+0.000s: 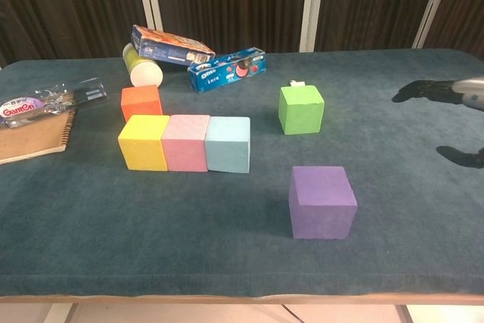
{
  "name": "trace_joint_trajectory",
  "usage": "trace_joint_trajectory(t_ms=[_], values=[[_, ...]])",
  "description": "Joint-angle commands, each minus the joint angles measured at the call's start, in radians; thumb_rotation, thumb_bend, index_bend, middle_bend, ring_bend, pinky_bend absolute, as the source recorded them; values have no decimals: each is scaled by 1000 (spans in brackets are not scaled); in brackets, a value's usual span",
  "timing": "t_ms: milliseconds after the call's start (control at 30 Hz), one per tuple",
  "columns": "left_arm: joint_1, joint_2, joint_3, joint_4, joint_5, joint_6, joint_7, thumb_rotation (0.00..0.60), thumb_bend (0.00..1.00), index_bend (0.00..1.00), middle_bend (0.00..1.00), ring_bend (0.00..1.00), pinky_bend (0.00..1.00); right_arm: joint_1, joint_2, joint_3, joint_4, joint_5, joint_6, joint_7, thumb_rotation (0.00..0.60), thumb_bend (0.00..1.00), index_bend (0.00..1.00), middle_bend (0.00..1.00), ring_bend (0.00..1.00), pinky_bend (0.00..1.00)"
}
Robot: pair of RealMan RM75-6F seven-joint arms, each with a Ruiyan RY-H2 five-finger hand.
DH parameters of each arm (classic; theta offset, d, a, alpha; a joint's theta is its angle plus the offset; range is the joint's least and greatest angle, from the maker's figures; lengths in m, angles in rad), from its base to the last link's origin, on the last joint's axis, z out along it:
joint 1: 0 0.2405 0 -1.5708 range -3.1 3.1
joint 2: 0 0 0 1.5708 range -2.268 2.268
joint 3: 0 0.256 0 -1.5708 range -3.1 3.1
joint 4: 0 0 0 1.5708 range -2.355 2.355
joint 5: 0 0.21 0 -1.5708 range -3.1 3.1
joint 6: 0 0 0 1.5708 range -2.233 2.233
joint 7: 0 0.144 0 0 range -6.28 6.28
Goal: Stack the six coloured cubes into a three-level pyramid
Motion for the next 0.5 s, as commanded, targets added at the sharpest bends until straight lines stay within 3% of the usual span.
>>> trace_joint_trajectory(t_ms=[33,133,267,500], values=[[-154,-130,-53,83,-196,-123,129,600,87,216,9,0,84,-33,2,-13,47,-32,3,13,559,427,63,0,0,0],[-226,-191,-62,145,-310,-190,156,600,85,236,9,0,84,-42,13,-2,79,-48,-20,71,559,424,59,0,0,0],[-307,-300,-44,277,-414,-203,227,600,79,250,9,0,84,-52,31,11,119,-74,-54,153,559,420,55,0,0,0],[-392,-454,-48,492,-499,-234,269,600,81,262,9,0,84,-64,53,25,162,-120,-99,247,560,417,54,0,0,0]])
